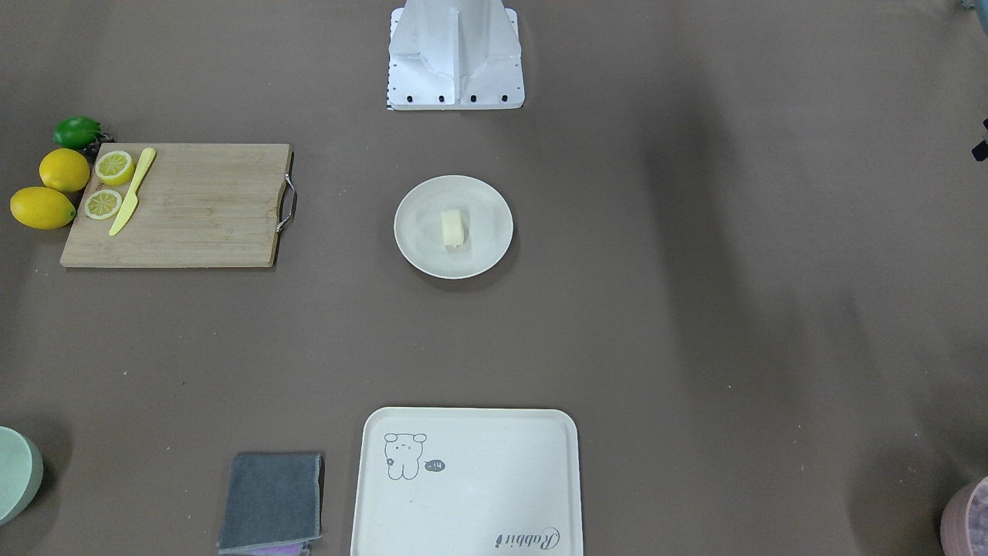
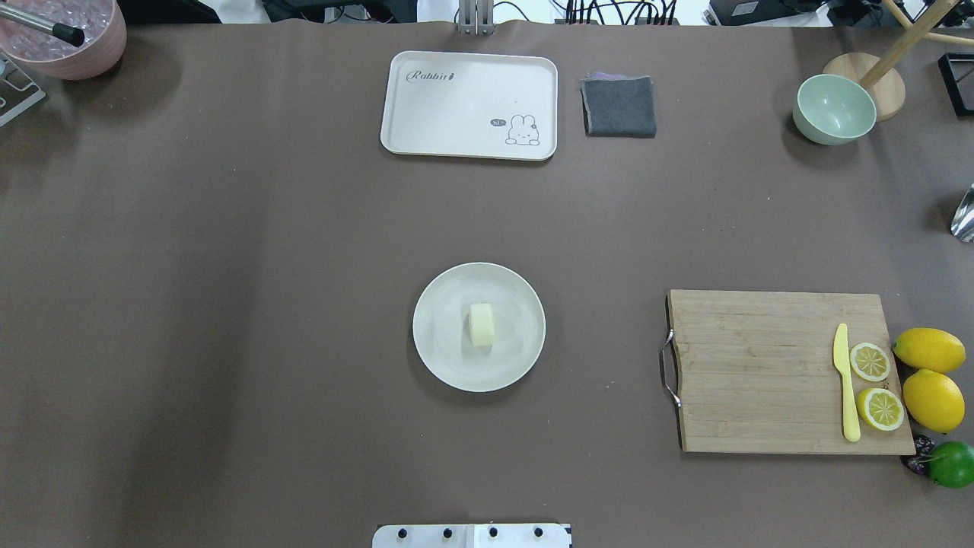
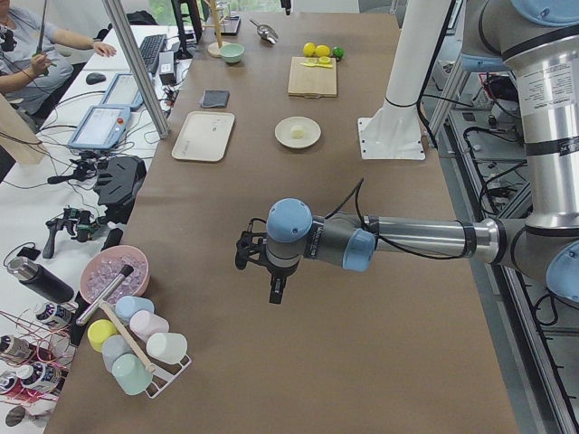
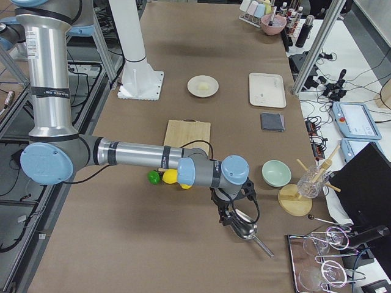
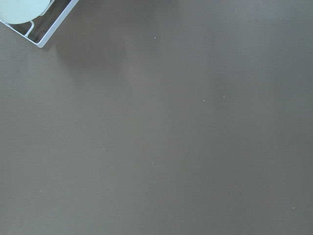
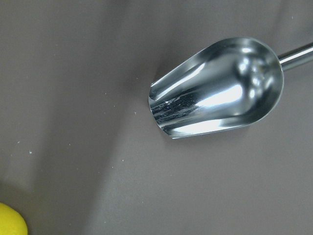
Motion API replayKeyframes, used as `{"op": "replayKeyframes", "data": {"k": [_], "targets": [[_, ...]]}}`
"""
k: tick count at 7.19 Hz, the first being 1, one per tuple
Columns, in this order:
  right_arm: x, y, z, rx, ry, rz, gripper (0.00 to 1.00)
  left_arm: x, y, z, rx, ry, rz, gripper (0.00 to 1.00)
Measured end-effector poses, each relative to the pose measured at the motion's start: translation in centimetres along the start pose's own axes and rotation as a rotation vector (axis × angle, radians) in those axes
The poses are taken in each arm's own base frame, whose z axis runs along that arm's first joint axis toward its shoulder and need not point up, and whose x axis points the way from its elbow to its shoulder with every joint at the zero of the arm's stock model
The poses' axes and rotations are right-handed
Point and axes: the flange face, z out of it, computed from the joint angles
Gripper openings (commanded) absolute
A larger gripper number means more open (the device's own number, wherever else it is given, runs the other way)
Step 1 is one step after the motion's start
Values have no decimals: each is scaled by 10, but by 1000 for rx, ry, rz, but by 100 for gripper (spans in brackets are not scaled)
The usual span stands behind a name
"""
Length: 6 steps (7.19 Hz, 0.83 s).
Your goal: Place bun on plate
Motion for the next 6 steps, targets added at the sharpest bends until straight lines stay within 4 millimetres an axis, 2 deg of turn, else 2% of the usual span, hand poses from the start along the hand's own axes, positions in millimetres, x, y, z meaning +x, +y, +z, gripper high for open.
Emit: {"op": "replayKeyframes", "data": {"k": [6], "targets": [[-2,-4,-4,7,2,2,100,-5,3,-1,4,-8,-9,97]]}}
